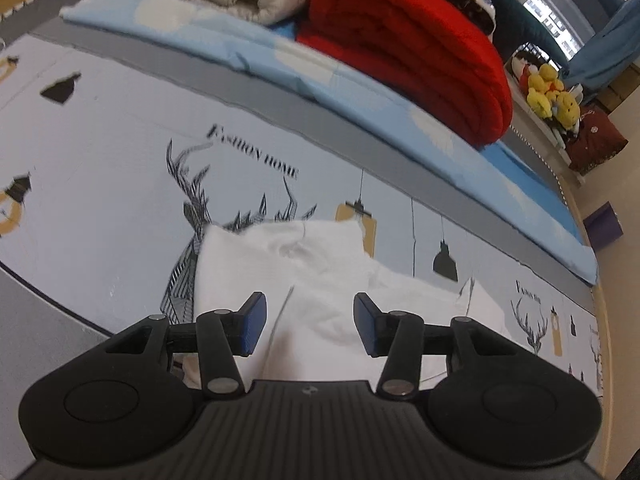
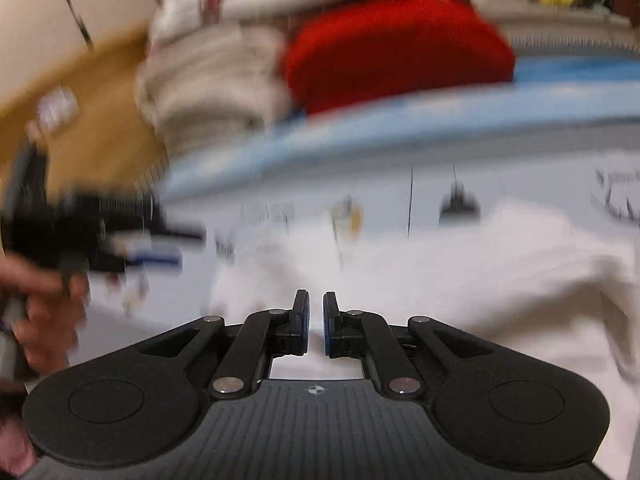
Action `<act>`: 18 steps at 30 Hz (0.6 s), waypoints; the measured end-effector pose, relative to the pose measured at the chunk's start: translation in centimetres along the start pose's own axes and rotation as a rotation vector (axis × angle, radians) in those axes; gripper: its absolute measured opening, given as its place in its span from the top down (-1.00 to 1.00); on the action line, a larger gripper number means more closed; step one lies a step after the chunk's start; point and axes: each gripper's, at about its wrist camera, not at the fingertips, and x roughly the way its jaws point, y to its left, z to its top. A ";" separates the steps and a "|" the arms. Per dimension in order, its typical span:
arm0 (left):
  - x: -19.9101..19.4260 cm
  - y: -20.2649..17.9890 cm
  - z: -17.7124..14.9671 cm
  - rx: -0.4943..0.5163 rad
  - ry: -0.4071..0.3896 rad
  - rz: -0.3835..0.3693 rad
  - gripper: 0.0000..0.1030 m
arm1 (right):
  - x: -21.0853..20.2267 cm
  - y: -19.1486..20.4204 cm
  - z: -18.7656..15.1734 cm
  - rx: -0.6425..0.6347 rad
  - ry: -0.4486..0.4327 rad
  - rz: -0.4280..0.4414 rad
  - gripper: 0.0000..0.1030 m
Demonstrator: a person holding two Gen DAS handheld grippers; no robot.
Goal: Fold small clothes
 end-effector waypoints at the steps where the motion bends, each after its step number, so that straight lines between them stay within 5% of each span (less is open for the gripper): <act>1: 0.3 0.2 -0.1 -0.004 0.004 -0.007 0.10 | -0.1 -0.5 -0.1 0.039 0.036 -0.030 0.74; 3: 1.0 0.6 -0.3 -0.012 0.017 -0.001 0.24 | -0.4 -1.9 0.2 0.126 0.068 -0.072 0.59; 9: 4.2 1.5 -1.7 -0.005 0.104 0.031 0.27 | 0.0 -8.4 0.1 0.273 0.035 -0.236 0.58; 18: 9.2 1.9 -3.7 0.030 0.180 0.085 0.28 | -1.2 -18.4 0.1 0.698 -0.040 -0.186 0.55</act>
